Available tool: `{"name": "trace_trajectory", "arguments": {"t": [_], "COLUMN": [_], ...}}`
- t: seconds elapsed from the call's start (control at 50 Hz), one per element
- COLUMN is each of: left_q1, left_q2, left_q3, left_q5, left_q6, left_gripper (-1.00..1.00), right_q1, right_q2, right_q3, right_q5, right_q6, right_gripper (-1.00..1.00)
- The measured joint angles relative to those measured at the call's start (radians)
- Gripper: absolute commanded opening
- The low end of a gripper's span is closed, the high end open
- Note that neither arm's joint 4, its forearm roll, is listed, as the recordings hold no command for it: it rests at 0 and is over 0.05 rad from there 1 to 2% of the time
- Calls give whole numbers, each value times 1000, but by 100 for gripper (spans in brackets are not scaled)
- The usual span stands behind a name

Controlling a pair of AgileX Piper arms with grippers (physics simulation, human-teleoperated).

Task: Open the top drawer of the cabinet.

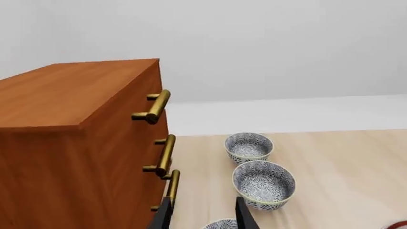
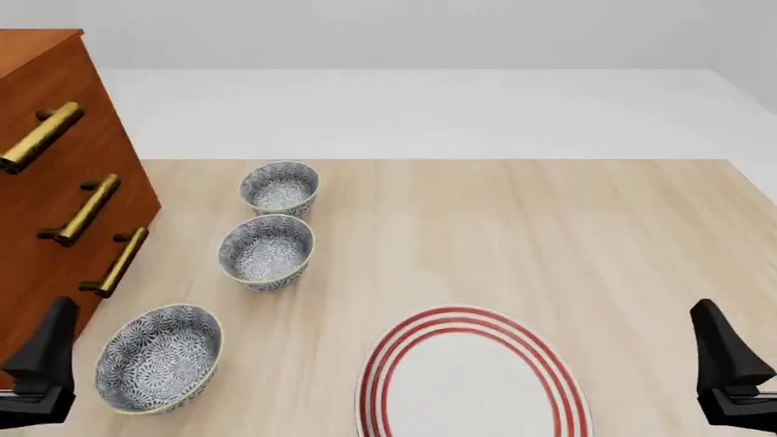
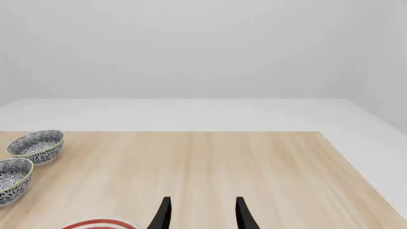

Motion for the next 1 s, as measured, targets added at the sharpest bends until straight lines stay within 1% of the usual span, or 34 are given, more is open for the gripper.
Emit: {"name": "trace_trajectory", "arguments": {"t": [0.18, 0.38, 0.74, 1.0], "left_q1": [30, 51, 53, 65], "left_q2": [-2, -3, -4, 1], "left_q3": [-17, -37, -4, 7], "left_q5": [-19, -40, -151, -218], "left_q6": [75, 181, 457, 612], "left_gripper": [100, 100, 100, 100], "right_q1": [0, 0, 0, 0], "right_q2": [0, 0, 0, 0], "right_q3": [0, 0, 0, 0], "right_q5": [0, 0, 0, 0], "right_q6": [0, 0, 0, 0], "right_gripper": [100, 100, 100, 100]}}
